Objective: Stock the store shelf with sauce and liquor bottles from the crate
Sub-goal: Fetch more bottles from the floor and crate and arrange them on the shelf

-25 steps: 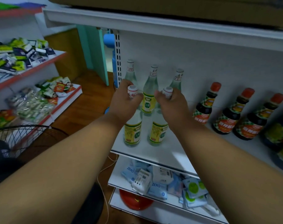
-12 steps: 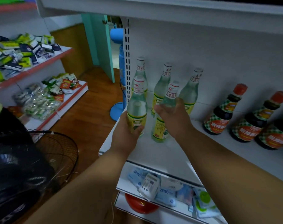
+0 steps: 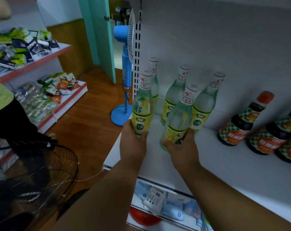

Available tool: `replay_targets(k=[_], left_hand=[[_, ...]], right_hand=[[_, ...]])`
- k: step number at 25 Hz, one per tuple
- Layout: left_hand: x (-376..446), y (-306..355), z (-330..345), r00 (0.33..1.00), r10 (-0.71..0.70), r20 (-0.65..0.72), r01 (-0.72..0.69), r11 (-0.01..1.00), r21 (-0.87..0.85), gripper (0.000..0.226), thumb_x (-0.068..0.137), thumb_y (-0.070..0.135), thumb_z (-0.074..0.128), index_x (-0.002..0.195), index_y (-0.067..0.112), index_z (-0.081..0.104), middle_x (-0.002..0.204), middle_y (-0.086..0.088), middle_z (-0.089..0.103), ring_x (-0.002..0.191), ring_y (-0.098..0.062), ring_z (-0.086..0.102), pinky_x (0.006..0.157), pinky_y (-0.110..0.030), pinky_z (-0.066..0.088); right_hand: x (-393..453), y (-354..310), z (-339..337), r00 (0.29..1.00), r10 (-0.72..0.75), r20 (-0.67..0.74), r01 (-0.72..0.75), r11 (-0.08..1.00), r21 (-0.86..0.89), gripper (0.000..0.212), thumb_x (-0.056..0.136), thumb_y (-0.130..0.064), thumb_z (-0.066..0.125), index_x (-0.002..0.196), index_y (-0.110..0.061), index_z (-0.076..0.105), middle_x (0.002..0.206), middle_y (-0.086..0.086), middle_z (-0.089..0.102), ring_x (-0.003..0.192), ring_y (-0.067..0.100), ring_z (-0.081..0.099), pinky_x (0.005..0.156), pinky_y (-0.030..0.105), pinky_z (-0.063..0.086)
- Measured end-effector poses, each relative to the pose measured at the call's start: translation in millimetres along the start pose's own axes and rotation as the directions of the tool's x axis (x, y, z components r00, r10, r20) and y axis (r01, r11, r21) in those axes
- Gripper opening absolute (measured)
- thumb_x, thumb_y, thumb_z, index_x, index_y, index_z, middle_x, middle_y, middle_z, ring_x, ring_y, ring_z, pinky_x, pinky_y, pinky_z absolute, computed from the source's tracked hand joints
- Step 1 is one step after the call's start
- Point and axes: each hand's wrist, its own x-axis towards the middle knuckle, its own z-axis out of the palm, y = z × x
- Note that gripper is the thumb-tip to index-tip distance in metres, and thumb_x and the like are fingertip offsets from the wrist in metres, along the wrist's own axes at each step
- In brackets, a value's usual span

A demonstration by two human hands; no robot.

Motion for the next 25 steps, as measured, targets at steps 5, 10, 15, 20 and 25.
replay_targets(k=[5, 10, 15, 20, 25], left_hand=[[1.4, -1.2, 3.0, 0.999, 0.034, -0.014, -0.034, 0.999, 0.022, 0.052, 0.085, 0.021, 0.072, 0.131, 0.023, 0.047, 0.122, 0.003, 0.061, 0.111, -0.015, 0.058, 0.086, -0.028, 0.046], [2.7, -5.8, 5.5, 0.998, 0.042, -0.052, -0.037, 0.995, 0.091, 0.066, 0.084, 0.026, 0.074, 0.14, 0.015, 0.041, 0.128, -0.005, 0.049, 0.117, -0.022, 0.052, 0.088, -0.033, 0.047], [4.3, -5.5, 5.5, 0.997, 0.009, -0.071, -0.004, 0.997, 0.08, 0.074, 0.083, 0.029, 0.076, 0.144, 0.013, 0.037, 0.13, -0.009, 0.049, 0.121, -0.026, 0.051, 0.094, -0.04, 0.047], [4.8, -5.1, 5.5, 0.997, 0.005, -0.079, 0.0, 0.998, 0.066, 0.061, 0.076, 0.024, 0.08, 0.126, 0.015, 0.048, 0.12, -0.005, 0.055, 0.114, -0.024, 0.054, 0.091, -0.04, 0.049], [3.4, -5.3, 4.3, 0.998, 0.025, -0.06, -0.02, 0.996, 0.085, 0.058, 0.077, 0.022, 0.08, 0.127, 0.016, 0.05, 0.119, -0.002, 0.056, 0.114, -0.021, 0.054, 0.092, -0.038, 0.049]], right_hand=[[7.7, -4.5, 6.2, 1.0, -0.005, -0.019, 0.005, 0.999, -0.039, 0.061, 0.077, -0.027, 0.082, 0.124, -0.018, 0.043, 0.101, -0.012, 0.057, 0.089, 0.007, 0.055, 0.08, 0.024, 0.043], [1.4, 7.5, 20.7, 0.998, 0.005, -0.068, -0.007, 1.0, -0.027, 0.068, 0.078, -0.026, 0.081, 0.133, -0.023, 0.041, 0.114, -0.009, 0.063, 0.099, 0.01, 0.061, 0.082, 0.023, 0.043], [0.5, 14.0, 30.8, 0.989, 0.019, -0.146, -0.028, 0.998, -0.058, 0.063, 0.077, -0.029, 0.081, 0.127, -0.025, 0.044, 0.116, -0.005, 0.066, 0.103, 0.017, 0.064, 0.082, 0.028, 0.047], [-2.8, 17.3, 34.3, 0.984, 0.036, -0.176, -0.046, 0.997, -0.054, 0.062, 0.078, -0.033, 0.08, 0.127, -0.026, 0.044, 0.116, -0.009, 0.064, 0.108, 0.016, 0.063, 0.086, 0.028, 0.046], [-1.1, 19.6, 35.1, 0.987, 0.036, -0.158, -0.046, 0.997, -0.062, 0.059, 0.079, -0.034, 0.078, 0.126, -0.026, 0.044, 0.12, -0.008, 0.065, 0.11, 0.018, 0.063, 0.089, 0.032, 0.049]])
